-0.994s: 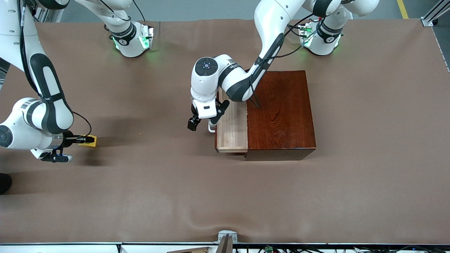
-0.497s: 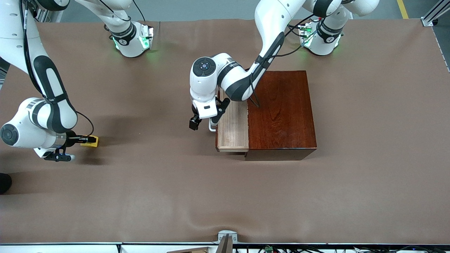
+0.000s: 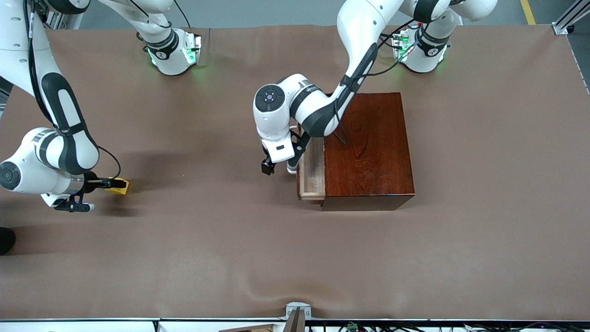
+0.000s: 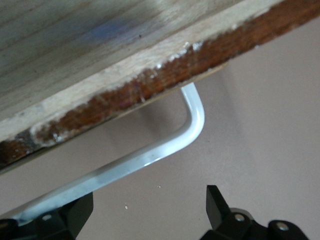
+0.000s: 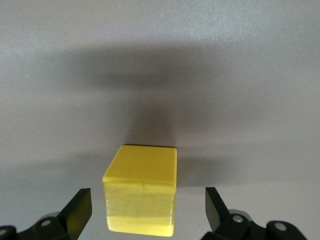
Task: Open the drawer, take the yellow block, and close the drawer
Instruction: 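Place the cube on the table with the right gripper while the left gripper pushes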
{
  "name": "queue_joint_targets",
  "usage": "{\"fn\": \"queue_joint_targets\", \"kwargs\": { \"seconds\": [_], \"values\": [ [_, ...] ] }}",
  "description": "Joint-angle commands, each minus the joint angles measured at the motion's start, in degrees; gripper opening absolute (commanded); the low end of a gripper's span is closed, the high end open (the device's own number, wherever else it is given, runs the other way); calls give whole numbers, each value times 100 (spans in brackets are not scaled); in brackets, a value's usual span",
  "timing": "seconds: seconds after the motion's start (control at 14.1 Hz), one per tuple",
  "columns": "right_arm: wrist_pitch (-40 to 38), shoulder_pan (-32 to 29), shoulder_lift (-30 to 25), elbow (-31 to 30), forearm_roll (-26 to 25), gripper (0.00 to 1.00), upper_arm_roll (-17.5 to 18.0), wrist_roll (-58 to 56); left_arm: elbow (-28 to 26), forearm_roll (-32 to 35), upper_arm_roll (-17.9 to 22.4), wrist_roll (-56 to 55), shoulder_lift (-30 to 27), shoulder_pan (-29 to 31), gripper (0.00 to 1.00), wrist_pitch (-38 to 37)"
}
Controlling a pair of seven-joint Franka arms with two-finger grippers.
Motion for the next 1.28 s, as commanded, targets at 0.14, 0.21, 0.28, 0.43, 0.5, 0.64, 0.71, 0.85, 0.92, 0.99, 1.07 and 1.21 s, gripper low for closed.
{"fn": "queue_joint_targets", "kwargs": {
  "seconds": [0.14, 0.21, 0.28, 0.43, 0.5, 0.64, 0.71, 0.85, 0.92, 0.99, 1.07, 1.21],
  "values": [
    [-720, -81, -257, 419, -13, 100, 130, -70, -175, 95, 154, 174, -114, 2, 100, -549],
    [-879, -81, -318, 542, -13, 100, 139, -70, -175, 165, 163, 174, -114, 2, 100, -628],
    [-1029, -72, -388, 595, -13, 100, 148, -79, -175, 209, 163, 174, -114, 2, 100, -716],
    [-1275, -63, -494, 806, -13, 100, 157, -175, -184, 227, 163, 165, -114, 10, 100, -778],
    [-1502, -63, -590, 929, -13, 100, 157, -254, -193, 253, 198, 165, -114, 11, 100, -831],
    [-1889, -55, -653, 1393, -5, 100, 157, -255, -211, 254, 321, 165, -114, -7, 100, -997],
    [-2161, -46, -653, 1605, -13, 100, 157, -229, -211, 262, 330, 156, -105, 2, 100, -1033],
    [-2689, 7, -670, 1991, -13, 100, 157, -184, -211, 341, 365, 147, -113, 2, 100, -1182],
    [-2883, 24, -723, 2150, -13, 100, 157, -184, -211, 350, 365, 147, -114, 2, 100, -1226],
    [-3015, 25, -793, 2256, -13, 100, 157, -184, -211, 350, 374, 139, -114, 2, 100, -1261],
    [-3130, 25, -889, 2292, -5, 100, 157, -184, -211, 350, 409, 130, -105, 2, 100, -1262],
    [-3288, 94, -1170, 2319, -5, 100, 174, -184, -219, 350, 435, 121, -105, 2, 100, -1262]
  ]
}}
